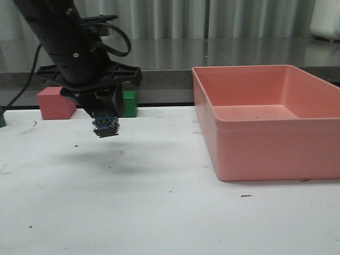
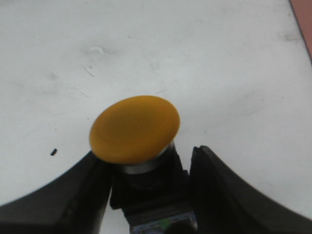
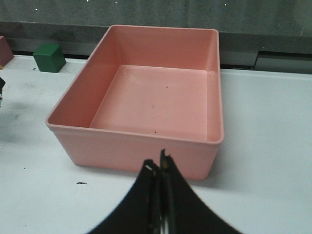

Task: Place and stand button with both arms
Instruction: 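Close the left gripper on the button body and lift it, then rotate the held button upright and lower it onto the table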

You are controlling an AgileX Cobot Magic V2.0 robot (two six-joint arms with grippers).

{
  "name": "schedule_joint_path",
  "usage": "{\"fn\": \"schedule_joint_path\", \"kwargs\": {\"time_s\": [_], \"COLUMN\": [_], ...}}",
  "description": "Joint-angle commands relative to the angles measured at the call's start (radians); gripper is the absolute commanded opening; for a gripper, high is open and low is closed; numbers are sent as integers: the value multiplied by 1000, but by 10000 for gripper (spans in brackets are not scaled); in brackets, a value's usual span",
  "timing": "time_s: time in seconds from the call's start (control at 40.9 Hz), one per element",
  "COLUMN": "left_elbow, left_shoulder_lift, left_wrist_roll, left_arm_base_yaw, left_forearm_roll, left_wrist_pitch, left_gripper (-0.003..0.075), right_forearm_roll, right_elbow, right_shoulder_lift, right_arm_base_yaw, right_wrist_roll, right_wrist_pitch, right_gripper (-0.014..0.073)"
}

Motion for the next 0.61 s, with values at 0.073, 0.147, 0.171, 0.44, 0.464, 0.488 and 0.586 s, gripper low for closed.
{"fn": "schedule_joint_path", "kwargs": {"time_s": [0.073, 0.147, 0.171, 0.44, 0.464, 0.488, 0.586], "left_elbow": [209, 296, 320, 568, 581, 593, 625], "left_shoulder_lift": [-130, -136, -136, -136, -136, -136, -136], "left_wrist_roll": [-8, -8, -8, 38, 63, 76, 182], "left_arm_base_yaw": [-2, 0, 0, 41, 45, 49, 67], "left_forearm_roll": [130, 157, 161, 163, 163, 161, 105], "left_wrist_pitch": [-393, -547, -588, -1091, -1129, -1150, -1176], "left_gripper": [188, 188, 188, 189, 189, 189, 190], "right_forearm_roll": [-17, -17, -17, -17, -17, -17, -17], "right_elbow": [-25, -25, -25, -25, -25, -25, -25], "right_shoulder_lift": [8, 8, 8, 8, 8, 8, 8], "right_arm_base_yaw": [-5, -5, -5, -5, -5, -5, -5], "right_wrist_roll": [-9, -9, -9, -9, -9, -9, -9], "right_wrist_pitch": [-79, -79, -79, -79, -79, -79, -79], "right_gripper": [-69, -69, -69, -69, -69, -69, -69]}}
